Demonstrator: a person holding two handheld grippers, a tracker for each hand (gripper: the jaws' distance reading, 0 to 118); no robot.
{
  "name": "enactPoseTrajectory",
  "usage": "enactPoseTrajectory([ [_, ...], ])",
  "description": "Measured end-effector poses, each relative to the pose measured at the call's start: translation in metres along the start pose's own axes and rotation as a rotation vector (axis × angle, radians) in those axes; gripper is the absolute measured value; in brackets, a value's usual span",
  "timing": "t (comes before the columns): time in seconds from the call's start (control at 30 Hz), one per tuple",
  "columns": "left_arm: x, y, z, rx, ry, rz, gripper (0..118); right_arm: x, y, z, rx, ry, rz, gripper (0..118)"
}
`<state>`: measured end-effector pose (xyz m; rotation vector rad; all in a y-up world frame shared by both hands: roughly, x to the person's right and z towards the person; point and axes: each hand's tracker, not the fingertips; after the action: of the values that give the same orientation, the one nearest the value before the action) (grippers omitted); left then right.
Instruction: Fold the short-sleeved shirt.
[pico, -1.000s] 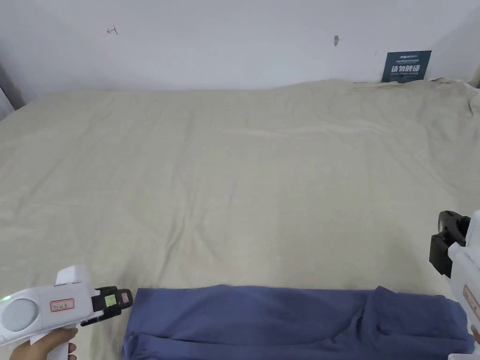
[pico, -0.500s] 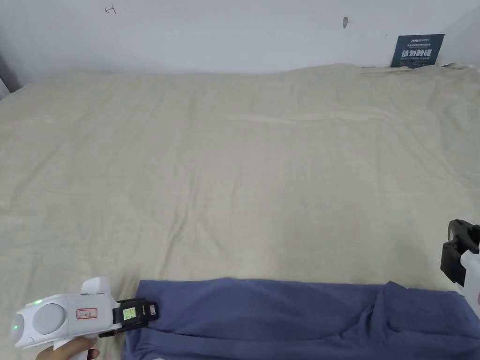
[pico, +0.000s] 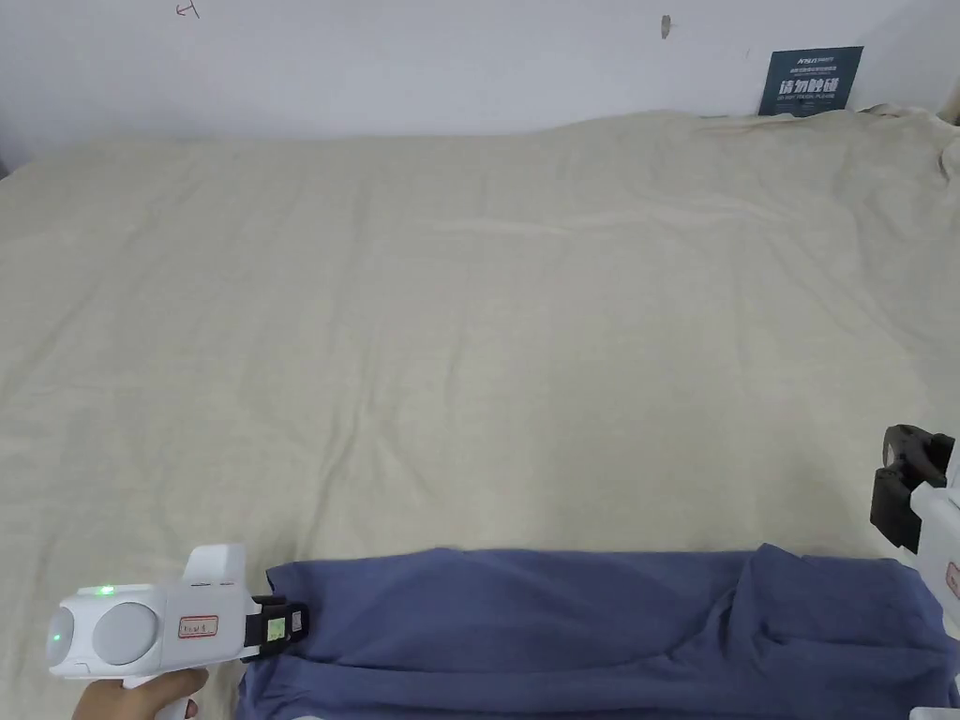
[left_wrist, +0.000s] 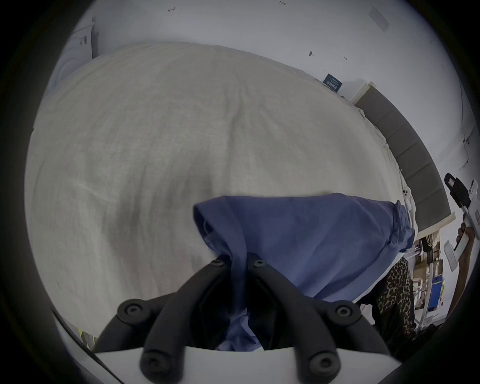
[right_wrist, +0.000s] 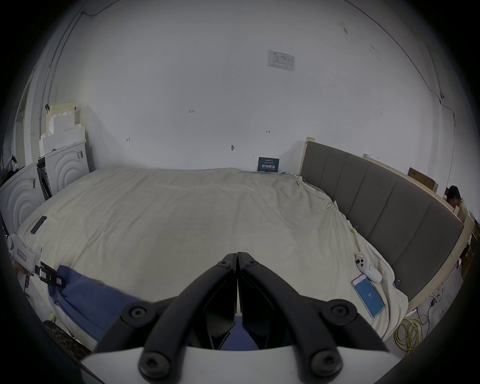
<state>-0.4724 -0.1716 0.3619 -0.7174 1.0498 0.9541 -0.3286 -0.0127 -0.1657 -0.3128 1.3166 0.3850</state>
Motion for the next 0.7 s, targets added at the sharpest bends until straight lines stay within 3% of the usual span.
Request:
enactPoseTrajectory([
  [0.17, 0.004, 0.008, 0.016, 0.019, 0.038, -0.028, 3, 0.004, -0.001, 0.001, -0.002, 0.001, -0.007, 0],
  [0.3, -0.011, 0.022, 0.043, 0.070, 0.014, 0.046, 2, 0.009, -0.001, 0.003, 0.004, 0.000, -0.012, 0],
  [0.43, -0.011, 0.031, 0.061, 0.078, 0.090, -0.022, 2, 0.013, 0.000, 0.005, 0.009, -0.005, -0.019, 0],
  [0.7, -0.017, 0.038, 0.089, 0.075, 0.156, 0.071, 2, 0.020, 0.003, 0.011, 0.028, 0.006, -0.033, 0],
])
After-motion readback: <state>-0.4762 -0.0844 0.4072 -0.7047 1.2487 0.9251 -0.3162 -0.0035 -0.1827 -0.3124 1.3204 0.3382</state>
